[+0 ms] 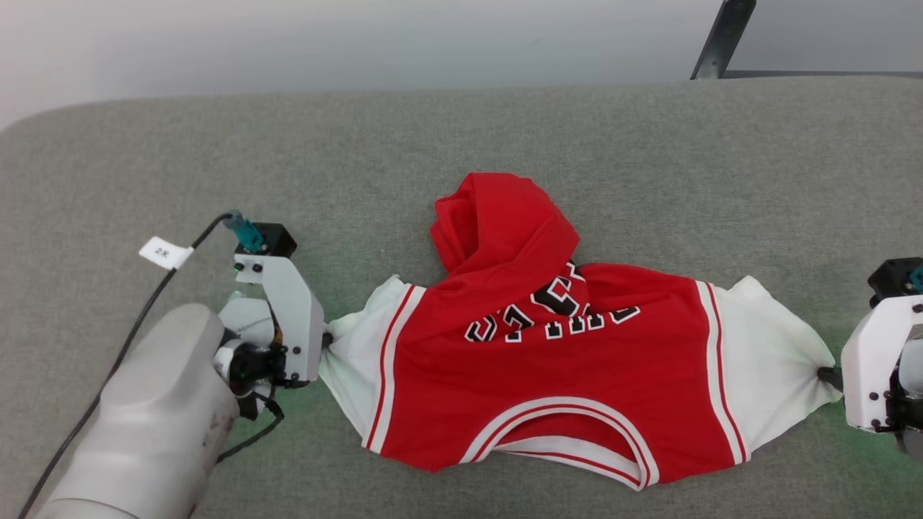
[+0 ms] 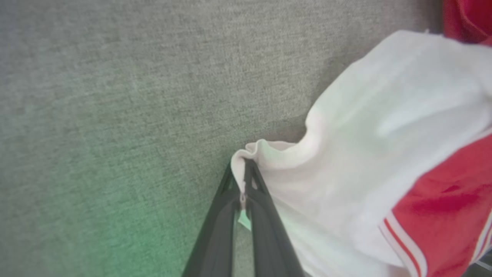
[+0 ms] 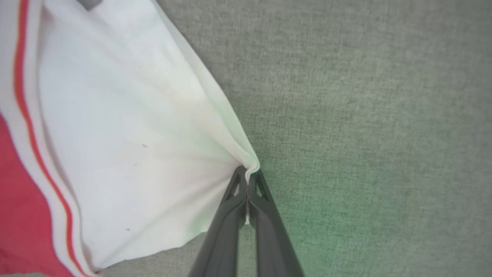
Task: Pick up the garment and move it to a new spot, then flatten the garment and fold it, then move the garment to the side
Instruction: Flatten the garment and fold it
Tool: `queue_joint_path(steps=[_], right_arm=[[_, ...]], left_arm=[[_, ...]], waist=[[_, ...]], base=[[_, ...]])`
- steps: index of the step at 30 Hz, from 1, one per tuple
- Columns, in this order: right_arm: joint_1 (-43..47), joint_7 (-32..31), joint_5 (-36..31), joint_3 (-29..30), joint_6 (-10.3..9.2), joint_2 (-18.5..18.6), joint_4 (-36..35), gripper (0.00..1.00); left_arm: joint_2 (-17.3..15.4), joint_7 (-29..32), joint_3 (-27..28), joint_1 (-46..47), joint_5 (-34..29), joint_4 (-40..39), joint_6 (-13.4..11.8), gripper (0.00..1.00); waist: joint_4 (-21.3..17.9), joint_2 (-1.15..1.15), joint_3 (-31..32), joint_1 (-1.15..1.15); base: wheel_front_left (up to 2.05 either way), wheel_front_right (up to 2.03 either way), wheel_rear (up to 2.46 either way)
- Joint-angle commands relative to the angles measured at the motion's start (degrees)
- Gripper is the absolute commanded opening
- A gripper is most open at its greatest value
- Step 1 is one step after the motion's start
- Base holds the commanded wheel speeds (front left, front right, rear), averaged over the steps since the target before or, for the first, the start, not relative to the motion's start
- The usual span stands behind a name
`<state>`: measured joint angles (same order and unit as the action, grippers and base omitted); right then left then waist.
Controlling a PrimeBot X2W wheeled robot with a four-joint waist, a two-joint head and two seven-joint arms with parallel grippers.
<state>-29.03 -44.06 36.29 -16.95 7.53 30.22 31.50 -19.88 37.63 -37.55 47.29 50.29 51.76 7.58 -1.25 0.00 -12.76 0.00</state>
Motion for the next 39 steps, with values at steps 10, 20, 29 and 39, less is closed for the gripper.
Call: queue_joint_path(steps=[10,20,29,39], right_arm=[[-1.74,-5.68,9.39,3.39,-0.07,0.54,-3.73,0.0],[-12.5,-5.42,6.77,4.72,-0.07,-3.74,-6.62,0.0],[-28.29,2.6,3.83,6.21,-0.06,-11.65,0.69,0.0],[-43.12,18.58,-2.66,13.85,-0.04,-18.49,18.49,0.0]], left_arm=[[0.05,5.39,-2.27,2.49,1.86,1.86,-0.16,0.0],[-0.46,7.66,-3.07,12.64,0.06,2.01,-0.94,0.0],[-1.43,3.64,-2.42,26.31,-3.21,3.82,-2.03,0.0],[-1.39,-3.07,-1.93,36.54,-5.61,9.07,-3.1,0.0]], waist=[[-0.04,0.0,7.91,0.0],[-0.99,0.0,13.5,0.0],[-2.98,0.0,13.37,0.0],[-4.15,0.0,13.74,0.0]], base=[[0.0,0.0,0.0],[0.0,0.0,0.0],[0.0,0.0,0.0],[0.0,0.0,0.0]])
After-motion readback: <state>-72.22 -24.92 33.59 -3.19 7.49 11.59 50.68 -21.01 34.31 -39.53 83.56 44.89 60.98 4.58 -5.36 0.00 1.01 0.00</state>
